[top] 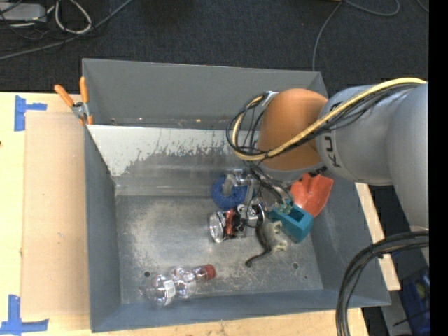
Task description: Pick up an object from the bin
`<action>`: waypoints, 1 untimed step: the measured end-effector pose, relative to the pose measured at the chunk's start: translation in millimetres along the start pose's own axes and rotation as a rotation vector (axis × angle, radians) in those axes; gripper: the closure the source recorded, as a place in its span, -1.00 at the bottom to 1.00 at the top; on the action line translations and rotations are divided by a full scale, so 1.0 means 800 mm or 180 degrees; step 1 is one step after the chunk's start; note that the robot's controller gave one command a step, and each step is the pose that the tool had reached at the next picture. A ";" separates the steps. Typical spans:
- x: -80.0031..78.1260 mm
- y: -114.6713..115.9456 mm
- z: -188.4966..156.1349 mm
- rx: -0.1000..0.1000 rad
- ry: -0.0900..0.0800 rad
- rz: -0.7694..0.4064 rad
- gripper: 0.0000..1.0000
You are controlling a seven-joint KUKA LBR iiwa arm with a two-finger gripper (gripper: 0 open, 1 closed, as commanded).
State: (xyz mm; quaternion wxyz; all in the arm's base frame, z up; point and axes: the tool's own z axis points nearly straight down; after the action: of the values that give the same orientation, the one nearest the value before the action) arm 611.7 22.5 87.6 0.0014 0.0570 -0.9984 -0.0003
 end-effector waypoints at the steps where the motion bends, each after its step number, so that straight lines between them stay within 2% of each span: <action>1: -0.005 -0.030 -0.018 -0.0007 -0.0021 -0.0495 -1.00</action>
Offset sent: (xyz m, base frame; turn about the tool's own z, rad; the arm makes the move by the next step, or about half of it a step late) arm 0.0012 -0.0163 -0.0199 -0.0403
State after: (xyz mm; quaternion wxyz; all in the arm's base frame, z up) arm 618.4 -1.1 101.7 -0.0019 0.1343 -0.9909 -0.0017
